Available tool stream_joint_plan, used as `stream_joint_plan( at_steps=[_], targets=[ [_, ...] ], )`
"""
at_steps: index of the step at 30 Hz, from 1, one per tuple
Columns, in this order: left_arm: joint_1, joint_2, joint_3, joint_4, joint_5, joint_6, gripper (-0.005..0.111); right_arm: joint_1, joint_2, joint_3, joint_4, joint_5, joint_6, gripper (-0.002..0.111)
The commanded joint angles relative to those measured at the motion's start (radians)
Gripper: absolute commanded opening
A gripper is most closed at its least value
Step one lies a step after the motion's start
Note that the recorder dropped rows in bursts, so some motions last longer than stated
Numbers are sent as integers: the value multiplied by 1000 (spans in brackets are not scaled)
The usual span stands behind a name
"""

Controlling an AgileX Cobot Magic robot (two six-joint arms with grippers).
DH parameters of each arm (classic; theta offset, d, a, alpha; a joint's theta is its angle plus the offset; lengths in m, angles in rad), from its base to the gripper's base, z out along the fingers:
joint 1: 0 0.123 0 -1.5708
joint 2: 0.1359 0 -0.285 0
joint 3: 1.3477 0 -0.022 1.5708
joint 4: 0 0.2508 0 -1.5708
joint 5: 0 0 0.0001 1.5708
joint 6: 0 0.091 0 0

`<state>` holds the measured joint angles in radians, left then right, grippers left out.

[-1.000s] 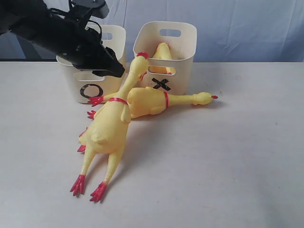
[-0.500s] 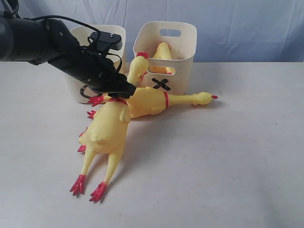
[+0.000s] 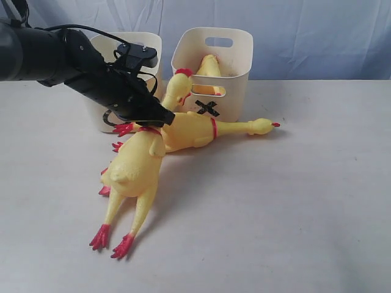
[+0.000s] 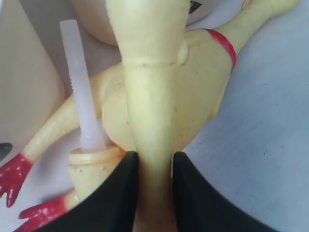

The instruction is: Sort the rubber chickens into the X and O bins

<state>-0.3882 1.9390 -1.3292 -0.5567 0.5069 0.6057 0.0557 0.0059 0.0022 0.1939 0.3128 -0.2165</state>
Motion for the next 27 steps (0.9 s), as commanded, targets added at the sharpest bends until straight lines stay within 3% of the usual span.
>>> stream_joint_plan(
  at_steps=[1,18,24,27],
  targets=[
    [-5,4,1,15,8,3,4,5,-6,-2,0,-7,-3,-1],
    [0,-108,1,-29,52,3,0,5,-6,-2,0,-7,-3,-1],
    [45,-125,-55,-94,116,8,0,5,-6,-2,0,-7,-3,-1],
    [87,-125,-82,-210,170,78,0,5,-6,-2,0,-7,-3,-1]
  ],
)
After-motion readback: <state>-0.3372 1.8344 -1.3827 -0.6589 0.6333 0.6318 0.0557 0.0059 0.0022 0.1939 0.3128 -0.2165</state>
